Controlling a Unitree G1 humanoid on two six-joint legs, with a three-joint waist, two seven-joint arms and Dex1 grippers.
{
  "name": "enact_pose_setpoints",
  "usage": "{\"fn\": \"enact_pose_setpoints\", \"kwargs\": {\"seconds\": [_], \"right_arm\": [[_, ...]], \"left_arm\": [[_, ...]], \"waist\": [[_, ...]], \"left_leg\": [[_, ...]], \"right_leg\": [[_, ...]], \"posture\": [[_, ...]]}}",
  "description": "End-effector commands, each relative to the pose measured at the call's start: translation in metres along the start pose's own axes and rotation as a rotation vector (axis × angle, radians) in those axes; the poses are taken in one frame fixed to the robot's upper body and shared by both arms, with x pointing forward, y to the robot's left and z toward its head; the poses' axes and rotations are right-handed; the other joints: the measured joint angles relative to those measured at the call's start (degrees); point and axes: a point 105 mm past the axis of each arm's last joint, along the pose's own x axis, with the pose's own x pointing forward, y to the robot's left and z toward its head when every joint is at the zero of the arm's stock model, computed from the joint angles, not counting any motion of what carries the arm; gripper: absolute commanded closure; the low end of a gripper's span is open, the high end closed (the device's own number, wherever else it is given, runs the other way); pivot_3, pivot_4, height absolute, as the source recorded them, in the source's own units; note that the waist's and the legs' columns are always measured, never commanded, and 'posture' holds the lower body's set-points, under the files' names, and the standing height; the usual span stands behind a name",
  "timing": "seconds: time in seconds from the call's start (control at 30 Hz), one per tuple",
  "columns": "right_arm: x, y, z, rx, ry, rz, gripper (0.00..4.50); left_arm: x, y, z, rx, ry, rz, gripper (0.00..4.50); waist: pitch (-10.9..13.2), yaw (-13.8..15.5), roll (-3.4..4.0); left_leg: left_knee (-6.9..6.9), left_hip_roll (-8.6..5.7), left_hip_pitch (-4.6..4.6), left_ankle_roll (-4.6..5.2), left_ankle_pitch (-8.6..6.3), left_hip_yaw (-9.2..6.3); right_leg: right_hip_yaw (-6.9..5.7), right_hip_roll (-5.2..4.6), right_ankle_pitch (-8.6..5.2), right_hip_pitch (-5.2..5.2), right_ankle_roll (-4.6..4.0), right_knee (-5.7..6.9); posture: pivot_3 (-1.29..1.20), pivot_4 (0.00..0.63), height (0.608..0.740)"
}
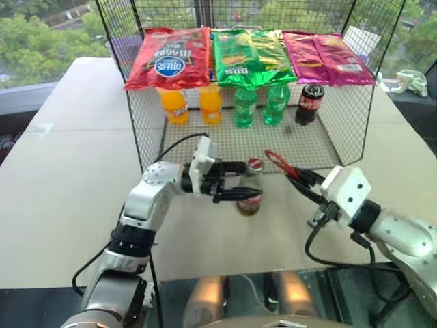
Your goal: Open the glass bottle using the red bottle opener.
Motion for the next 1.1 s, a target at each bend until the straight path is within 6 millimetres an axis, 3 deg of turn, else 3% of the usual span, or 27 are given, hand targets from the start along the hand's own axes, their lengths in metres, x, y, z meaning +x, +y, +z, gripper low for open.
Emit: {"fn": "enact_pose_setpoints", "kwargs": {"seconds": [0.03,0.33,0.6,0.77,1.1], "right_arm": [[0.006,-0.004,0.015,-0.160,-0.084,-0.034,4.50],[0.013,0.018,0.015,-0.333,-0.148,0.012,4.50],[0.017,0.030,-0.009,-0.499,-0.153,0.012,4.50],[0.019,0.038,-0.023,-0.577,-0.157,-0.052,4.50],[0.022,0.040,-0.024,-0.672,-0.169,-0.169,4.50]], "left_arm": [[0.001,0.001,0.010,0.042,-0.012,-0.016,1.51],[0.000,0.001,0.011,0.032,-0.003,-0.027,1.51],[-0.001,0.001,0.012,0.024,0.001,-0.030,1.51],[-0.003,0.003,0.014,0.019,0.006,-0.020,1.51],[-0.008,0.007,0.018,-0.004,0.014,0.000,1.51]], "waist": [[0.0,0.0,0.00],[0.0,0.0,0.00],[0.0,0.0,0.02],[-0.1,0.0,0.04],[-0.1,-0.1,0.08]], "left_leg": [[0.00,0.00,-0.01,0.00,0.00,-0.01],[0.01,0.00,-0.01,0.01,0.00,0.01],[0.02,0.00,0.02,0.00,0.00,0.01],[0.03,0.01,0.05,0.00,0.00,0.04],[0.03,0.01,0.12,-0.01,0.01,0.08]], "right_leg": [[-0.01,0.01,0.00,0.00,0.00,0.00],[0.00,0.02,0.00,0.00,0.00,0.00],[0.00,0.04,0.00,0.01,0.00,0.01],[0.04,0.05,0.00,0.02,0.00,0.06],[0.11,0.07,0.00,0.02,-0.01,0.15]], "posture": [[0.00,0.150,0.740],[0.00,0.150,0.740],[0.00,0.150,0.740],[0.00,0.150,0.740],[0.00,0.150,0.740]]}}
